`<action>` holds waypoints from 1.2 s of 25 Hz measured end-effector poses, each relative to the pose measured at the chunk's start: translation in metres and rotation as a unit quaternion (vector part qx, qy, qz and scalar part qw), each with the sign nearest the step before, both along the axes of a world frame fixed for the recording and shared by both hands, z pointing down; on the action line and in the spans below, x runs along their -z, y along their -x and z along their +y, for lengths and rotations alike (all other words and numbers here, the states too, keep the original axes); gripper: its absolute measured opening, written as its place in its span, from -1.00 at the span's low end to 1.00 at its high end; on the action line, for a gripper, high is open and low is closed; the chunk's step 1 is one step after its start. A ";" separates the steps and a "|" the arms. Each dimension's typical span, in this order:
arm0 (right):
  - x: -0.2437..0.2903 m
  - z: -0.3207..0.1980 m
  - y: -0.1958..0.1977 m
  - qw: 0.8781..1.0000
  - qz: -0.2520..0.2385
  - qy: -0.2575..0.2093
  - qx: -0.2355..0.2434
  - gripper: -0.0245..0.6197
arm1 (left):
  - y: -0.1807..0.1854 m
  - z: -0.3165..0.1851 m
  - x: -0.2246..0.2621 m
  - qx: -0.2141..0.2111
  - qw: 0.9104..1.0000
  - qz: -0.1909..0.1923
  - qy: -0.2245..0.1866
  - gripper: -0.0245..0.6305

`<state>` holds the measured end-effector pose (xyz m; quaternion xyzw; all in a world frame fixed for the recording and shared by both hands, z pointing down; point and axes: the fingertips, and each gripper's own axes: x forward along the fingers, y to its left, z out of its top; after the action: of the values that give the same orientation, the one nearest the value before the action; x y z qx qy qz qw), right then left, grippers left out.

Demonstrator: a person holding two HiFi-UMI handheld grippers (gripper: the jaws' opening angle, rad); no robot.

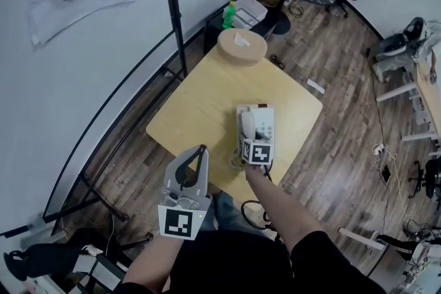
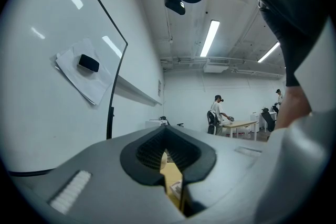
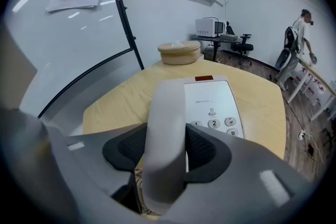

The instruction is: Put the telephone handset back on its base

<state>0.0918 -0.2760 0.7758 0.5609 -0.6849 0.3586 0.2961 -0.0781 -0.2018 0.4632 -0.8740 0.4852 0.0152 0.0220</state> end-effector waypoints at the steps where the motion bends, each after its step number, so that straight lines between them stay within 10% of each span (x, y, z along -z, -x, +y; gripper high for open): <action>1: 0.000 -0.002 0.002 1.000 0.003 0.000 0.003 -0.23 | 0.001 0.000 0.000 0.001 1.000 0.001 0.000 -0.93; 22: -0.002 -0.025 0.015 1.000 0.012 -0.023 0.013 0.00 | 0.012 0.002 -0.014 0.002 1.000 -0.008 0.016 -0.93; 30: 0.013 -0.017 0.009 0.999 0.030 -0.036 0.017 -0.29 | 0.004 0.004 -0.009 -0.006 1.000 -0.003 0.008 -0.93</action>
<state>0.0829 -0.2932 0.7625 0.5701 -0.6976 0.3116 0.3022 -0.0822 -0.1981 0.4725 -0.8771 0.4799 0.0086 0.0164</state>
